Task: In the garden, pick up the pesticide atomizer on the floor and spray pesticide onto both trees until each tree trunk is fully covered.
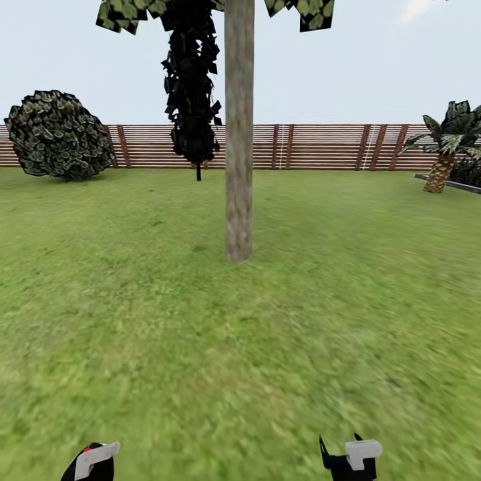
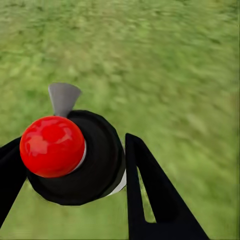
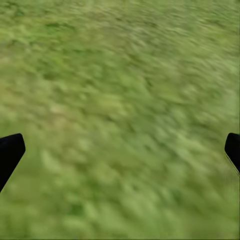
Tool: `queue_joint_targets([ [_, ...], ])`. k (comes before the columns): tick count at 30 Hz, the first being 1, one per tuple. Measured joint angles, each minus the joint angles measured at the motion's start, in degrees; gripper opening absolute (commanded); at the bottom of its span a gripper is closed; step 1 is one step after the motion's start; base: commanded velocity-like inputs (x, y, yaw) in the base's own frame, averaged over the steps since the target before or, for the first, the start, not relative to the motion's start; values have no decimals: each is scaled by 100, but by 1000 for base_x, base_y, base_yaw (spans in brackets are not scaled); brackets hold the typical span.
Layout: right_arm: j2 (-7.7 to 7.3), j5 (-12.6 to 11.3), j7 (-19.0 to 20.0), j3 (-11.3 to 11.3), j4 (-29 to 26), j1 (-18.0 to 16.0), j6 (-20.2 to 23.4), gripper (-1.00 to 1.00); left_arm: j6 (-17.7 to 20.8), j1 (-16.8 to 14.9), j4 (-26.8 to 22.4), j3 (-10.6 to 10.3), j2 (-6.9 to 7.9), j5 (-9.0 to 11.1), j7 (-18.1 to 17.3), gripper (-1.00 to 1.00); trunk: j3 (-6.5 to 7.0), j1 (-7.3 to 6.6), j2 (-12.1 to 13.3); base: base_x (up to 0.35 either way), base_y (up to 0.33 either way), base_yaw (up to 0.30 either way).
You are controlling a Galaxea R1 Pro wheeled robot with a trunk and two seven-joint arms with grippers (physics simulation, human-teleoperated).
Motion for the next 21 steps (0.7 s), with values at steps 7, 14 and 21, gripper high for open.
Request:
queue_joint_targets([
  [7,0,0,0,0,0,0,0,100,-2,0,0,0,0,0,0,-100,0,0,0,340,-79,0],
  [14,-4,0,0,0,0,0,0,100,0,0,0,0,0,0,0,-100,0,0,0,340,-79,0],
  [21,1,0,0,0,0,1,1,100,-4,0,0,0,0,0,0,-100,0,0,0,340,-39,0],
])
